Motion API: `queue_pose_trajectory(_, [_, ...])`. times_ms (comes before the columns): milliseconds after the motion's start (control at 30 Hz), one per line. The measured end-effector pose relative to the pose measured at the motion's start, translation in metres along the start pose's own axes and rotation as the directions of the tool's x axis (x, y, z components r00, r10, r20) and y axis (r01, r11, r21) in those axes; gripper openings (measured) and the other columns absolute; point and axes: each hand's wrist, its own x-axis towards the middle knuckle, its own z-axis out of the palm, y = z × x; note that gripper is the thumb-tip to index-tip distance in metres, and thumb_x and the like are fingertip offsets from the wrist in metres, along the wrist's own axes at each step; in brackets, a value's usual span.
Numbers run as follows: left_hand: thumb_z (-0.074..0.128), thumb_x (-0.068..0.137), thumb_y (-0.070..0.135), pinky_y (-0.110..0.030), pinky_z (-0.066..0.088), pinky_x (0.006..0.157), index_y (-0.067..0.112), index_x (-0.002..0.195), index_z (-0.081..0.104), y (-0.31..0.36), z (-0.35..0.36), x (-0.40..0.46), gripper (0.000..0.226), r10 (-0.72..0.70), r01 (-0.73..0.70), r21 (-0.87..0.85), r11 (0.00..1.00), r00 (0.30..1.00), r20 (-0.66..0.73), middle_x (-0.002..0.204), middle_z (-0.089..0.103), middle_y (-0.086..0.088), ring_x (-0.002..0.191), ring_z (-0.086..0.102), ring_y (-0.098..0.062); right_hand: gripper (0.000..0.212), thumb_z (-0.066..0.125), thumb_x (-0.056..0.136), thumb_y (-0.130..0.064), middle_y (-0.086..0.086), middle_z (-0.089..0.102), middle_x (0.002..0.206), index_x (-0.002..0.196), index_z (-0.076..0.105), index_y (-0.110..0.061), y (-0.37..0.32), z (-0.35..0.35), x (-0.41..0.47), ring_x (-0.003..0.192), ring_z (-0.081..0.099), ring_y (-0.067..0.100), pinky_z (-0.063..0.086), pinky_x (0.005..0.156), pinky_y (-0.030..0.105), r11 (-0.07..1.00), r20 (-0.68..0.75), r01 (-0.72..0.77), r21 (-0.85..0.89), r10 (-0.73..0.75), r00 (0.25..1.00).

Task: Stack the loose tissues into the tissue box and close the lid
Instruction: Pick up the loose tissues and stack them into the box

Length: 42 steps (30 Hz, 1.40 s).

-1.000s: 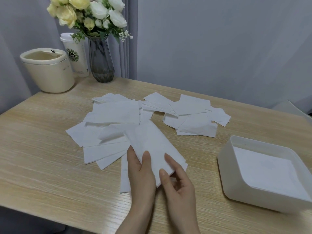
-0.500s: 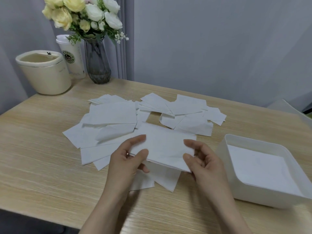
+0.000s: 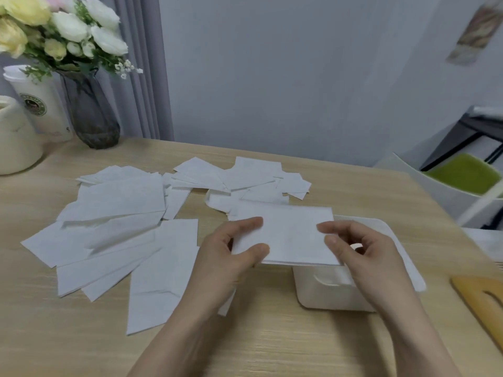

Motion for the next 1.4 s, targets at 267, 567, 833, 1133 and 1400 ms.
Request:
queue_pose_trajectory(267, [0.066, 0.074, 0.043, -0.019, 0.022, 0.110, 0.050, 0.094, 0.067, -0.001, 0.065, 0.015, 0.022, 0.196, -0.227, 0.256, 0.940, 0.970, 0.141, 0.102, 0.062, 0.034, 0.111, 0.043, 0.022, 0.023, 0.060, 0.091, -0.020, -0.012, 0.066, 0.085, 0.082, 0.071, -0.039, 0.036, -0.054, 0.005, 0.097, 0.056, 0.017, 0.042, 0.091, 0.038, 0.979, -0.200, -0.015, -0.201, -0.026, 0.979])
queue_pose_trajectory(567, [0.038, 0.083, 0.048, -0.037, -0.035, 0.108, 0.030, 0.114, 0.071, -0.025, 0.094, 0.019, 0.049, 0.468, -0.519, 0.533, 0.668, 0.850, 0.242, 0.107, 0.058, 0.028, 0.137, 0.032, 0.006, 0.031, 0.058, 0.092, -0.012, -0.029, 0.056, 0.084, 0.083, 0.062, -0.041, 0.059, -0.072, 0.002, 0.101, 0.044, 0.009, 0.011, 0.076, 0.024, 0.826, -0.228, -0.050, -0.561, -0.096, 0.969])
queue_pose_trajectory(833, [0.043, 0.087, 0.034, -0.046, -0.027, 0.112, 0.028, 0.101, 0.074, -0.024, 0.092, 0.016, 0.035, 0.465, -0.515, 0.613, 0.598, 0.847, 0.258, 0.079, 0.070, 0.019, 0.134, 0.047, -0.009, 0.027, 0.061, 0.090, -0.010, -0.030, 0.056, 0.082, 0.088, 0.070, -0.036, 0.072, -0.069, 0.001, 0.099, 0.045, 0.003, 0.010, 0.077, 0.021, 0.809, -0.200, -0.040, -0.586, -0.096, 0.975])
queue_pose_trajectory(1133, [0.046, 0.092, 0.038, -0.057, -0.009, 0.116, 0.030, 0.069, 0.072, -0.029, 0.091, 0.018, 0.036, 0.531, -0.565, 0.699, 0.438, 0.790, 0.306, 0.112, 0.063, 0.007, 0.132, 0.048, -0.020, 0.012, 0.063, 0.091, -0.024, -0.017, 0.058, 0.113, 0.091, 0.070, -0.034, 0.079, -0.065, -0.005, 0.116, 0.040, 0.004, 0.012, 0.083, 0.022, 0.796, -0.193, 0.072, -0.600, -0.232, 0.953])
queue_pose_trajectory(1400, [0.037, 0.096, 0.043, -0.052, -0.012, 0.116, 0.026, 0.071, 0.074, -0.032, 0.085, 0.029, 0.047, 0.483, -0.610, 0.654, 0.448, 0.780, 0.397, 0.086, 0.067, 0.021, 0.122, 0.055, -0.011, 0.037, 0.040, 0.093, -0.048, -0.031, 0.065, 0.089, 0.078, 0.071, -0.035, 0.081, -0.051, -0.021, 0.098, 0.054, -0.012, 0.007, 0.110, 0.022, 0.760, -0.098, 0.180, -0.625, -0.304, 0.948])
